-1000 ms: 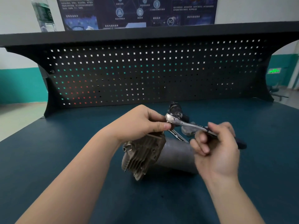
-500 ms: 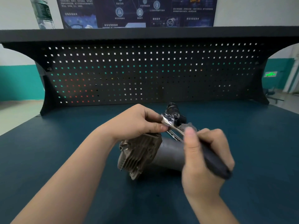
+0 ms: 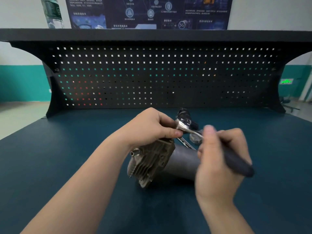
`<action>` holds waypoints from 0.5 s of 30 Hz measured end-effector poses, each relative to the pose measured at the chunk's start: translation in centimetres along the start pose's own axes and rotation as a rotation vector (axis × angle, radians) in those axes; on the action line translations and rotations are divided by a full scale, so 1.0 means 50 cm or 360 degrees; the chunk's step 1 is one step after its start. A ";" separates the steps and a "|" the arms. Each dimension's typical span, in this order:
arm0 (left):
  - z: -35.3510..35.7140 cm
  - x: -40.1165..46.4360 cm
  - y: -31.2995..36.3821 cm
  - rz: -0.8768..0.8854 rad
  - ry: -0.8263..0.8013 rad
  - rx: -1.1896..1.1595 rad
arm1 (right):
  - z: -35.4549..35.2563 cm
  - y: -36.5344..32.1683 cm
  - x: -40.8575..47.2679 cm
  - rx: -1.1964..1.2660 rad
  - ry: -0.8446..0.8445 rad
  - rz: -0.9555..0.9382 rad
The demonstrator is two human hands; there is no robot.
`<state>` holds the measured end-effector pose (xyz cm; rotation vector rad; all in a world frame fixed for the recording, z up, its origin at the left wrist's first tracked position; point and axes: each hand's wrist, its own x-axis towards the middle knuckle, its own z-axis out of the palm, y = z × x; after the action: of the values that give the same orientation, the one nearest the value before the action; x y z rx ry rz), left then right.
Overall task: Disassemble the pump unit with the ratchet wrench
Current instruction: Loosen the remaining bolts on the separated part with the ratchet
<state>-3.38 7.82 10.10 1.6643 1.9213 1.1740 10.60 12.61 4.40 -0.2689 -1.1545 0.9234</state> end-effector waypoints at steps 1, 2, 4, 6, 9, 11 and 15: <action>-0.004 -0.003 0.001 0.0018 -0.0075 -0.0044 | 0.001 -0.001 -0.013 -0.0106 -0.0090 -0.0241; -0.007 -0.005 0.002 0.0021 -0.0141 -0.0063 | -0.001 0.000 -0.018 -0.0045 -0.0120 -0.0272; -0.009 -0.006 0.003 -0.0002 -0.0182 -0.0013 | -0.010 0.005 -0.001 0.0490 -0.0040 0.0217; -0.007 -0.002 0.001 -0.0029 -0.0132 0.0059 | -0.026 0.015 0.029 0.1087 -0.0037 0.0897; 0.001 -0.001 0.003 -0.0083 -0.0046 0.0117 | -0.035 0.042 0.072 0.1454 0.0054 0.1593; 0.004 0.000 0.002 -0.0080 -0.0014 0.0147 | -0.028 0.049 0.073 0.1428 0.0139 0.1663; 0.003 0.001 -0.004 -0.0049 0.0005 0.0131 | -0.014 0.011 0.019 0.0248 0.0022 0.0227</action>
<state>-3.41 7.93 9.85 1.6683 2.0151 1.1006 11.04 13.85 4.40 -0.2330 -1.0543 1.1295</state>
